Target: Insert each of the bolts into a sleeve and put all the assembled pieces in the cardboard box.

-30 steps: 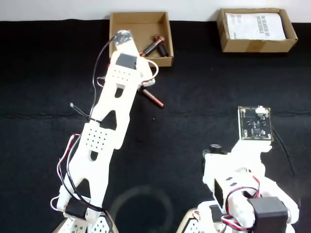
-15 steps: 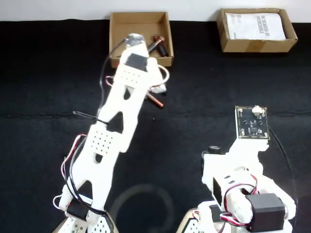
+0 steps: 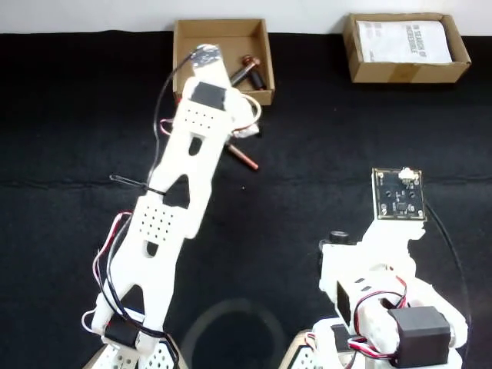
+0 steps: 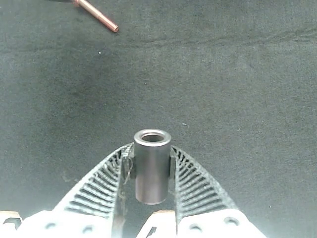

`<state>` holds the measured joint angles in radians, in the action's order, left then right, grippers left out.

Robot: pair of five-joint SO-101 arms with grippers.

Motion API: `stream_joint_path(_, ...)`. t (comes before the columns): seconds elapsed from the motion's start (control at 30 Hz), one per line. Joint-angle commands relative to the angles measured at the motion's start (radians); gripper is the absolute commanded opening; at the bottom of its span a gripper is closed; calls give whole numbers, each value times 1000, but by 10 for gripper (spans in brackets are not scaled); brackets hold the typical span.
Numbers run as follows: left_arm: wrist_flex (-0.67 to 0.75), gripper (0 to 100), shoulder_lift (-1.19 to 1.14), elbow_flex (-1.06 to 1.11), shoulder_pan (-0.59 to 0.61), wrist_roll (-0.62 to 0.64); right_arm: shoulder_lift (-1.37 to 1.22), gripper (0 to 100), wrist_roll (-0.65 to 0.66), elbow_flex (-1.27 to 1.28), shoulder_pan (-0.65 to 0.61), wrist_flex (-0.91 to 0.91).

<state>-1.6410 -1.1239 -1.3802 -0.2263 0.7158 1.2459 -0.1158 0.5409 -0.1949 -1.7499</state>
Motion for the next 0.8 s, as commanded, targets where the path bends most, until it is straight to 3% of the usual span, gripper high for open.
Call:
stream_joint_path(0.0, 12, 242, -10, -36, 15, 8, 7, 6, -3, 1, 7, 12)
stream_joint_path(0.33, 28, 242, -88, -36, 15, 8, 5, 6, -3, 8, 7, 35)
stream_joint_path(0.67, 236, 240, -217, -36, 117, 8, 5, 6, -3, 67, 8, 47)
stream_joint_path(0.77, 239, 167, -222, -38, 114, 3, 5, 6, -3, 67, 10, 61)
